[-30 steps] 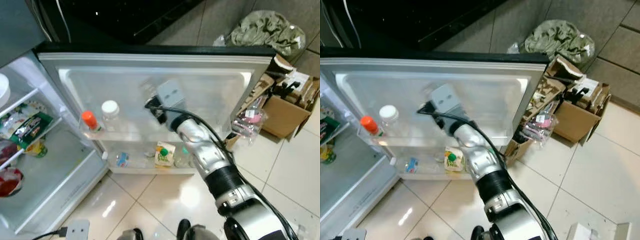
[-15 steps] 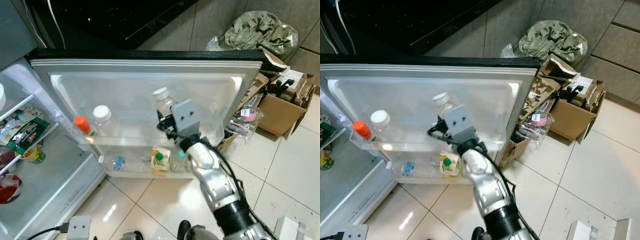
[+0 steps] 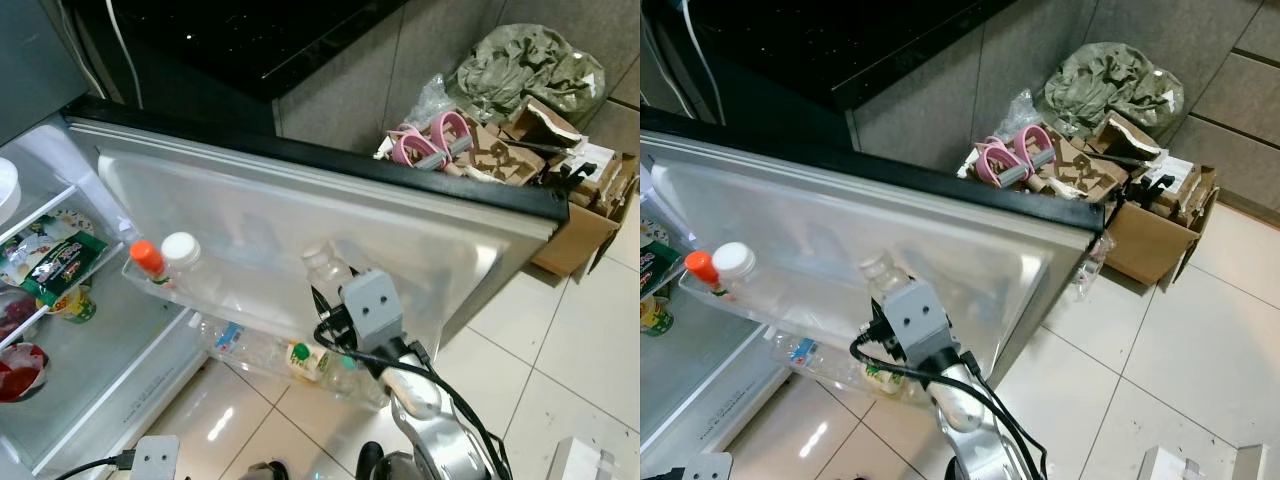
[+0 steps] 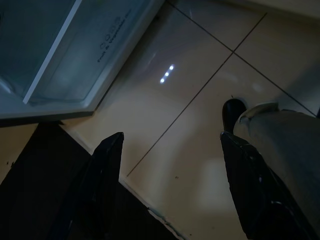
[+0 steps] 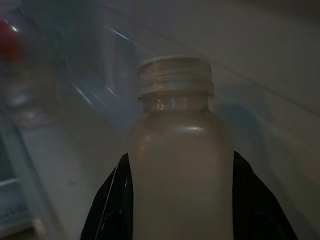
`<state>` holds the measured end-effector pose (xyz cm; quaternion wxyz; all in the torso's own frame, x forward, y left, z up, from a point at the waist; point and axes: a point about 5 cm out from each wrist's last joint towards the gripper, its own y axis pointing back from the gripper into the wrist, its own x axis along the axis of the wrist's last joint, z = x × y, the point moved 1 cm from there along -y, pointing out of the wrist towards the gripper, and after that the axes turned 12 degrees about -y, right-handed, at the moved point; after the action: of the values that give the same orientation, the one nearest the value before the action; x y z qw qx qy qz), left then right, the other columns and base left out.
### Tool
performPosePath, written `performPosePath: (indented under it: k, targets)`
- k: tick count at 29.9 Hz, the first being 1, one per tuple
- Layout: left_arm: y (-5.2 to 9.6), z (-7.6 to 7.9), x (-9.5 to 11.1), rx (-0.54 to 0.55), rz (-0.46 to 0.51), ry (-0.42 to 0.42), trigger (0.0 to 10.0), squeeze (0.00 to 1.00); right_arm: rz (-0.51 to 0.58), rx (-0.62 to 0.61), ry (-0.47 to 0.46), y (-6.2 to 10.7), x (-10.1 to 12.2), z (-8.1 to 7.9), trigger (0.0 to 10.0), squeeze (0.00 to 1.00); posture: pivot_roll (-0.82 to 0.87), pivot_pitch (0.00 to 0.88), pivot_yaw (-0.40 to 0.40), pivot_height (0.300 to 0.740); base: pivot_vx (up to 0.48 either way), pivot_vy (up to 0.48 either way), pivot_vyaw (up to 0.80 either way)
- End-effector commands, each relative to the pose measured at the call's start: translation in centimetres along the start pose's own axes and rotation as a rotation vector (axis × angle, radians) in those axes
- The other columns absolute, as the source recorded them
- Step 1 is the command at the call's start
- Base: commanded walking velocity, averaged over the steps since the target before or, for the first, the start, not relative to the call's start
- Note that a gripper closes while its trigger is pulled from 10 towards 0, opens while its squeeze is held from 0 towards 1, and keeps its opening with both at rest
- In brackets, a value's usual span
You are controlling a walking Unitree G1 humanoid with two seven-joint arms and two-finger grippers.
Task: Restocking fridge
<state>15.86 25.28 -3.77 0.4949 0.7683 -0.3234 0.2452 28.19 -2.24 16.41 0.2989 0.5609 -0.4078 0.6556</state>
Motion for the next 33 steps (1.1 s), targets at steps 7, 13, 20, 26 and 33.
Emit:
performPosePath:
  k: [7,13,20,26,33]
  targets:
    - [0.1,-0.5,-1.4,-0.004,-0.049,-0.036,10.0,0.0,0.013,-0.11,0.001,1.4,0.6,2.0,10.0,0.0,-0.02,0.282,0.015,0.71,0.0,0.0,0.0]
    - [0.0,-0.7,-1.2,-0.002,-0.044,-0.037,10.0,0.0,-0.036,-0.124,0.007,4.5,-0.2,2.9,10.0,0.0,-0.03,0.283,0.013,0.71,0.0,0.0,0.0]
    - [-0.1,-0.7,-1.2,-0.005,-0.045,-0.038,10.0,0.0,-0.168,-0.088,0.074,9.1,-2.2,4.4,10.0,0.0,-0.04,0.288,0.011,0.71,0.0,0.0,0.0]
    - [-0.1,-0.8,-1.3,-0.003,-0.046,-0.039,10.0,0.0,-0.239,-0.109,0.116,12.0,-2.5,5.9,10.0,0.0,-0.04,0.297,0.004,0.71,0.0,0.0,0.0]
    - [-0.1,-1.0,-1.4,-0.006,-0.049,-0.046,10.0,0.0,-0.301,-0.109,0.16,14.8,-2.1,7.4,10.0,0.0,-0.05,0.302,0.004,0.71,0.0,0.0,0.0]
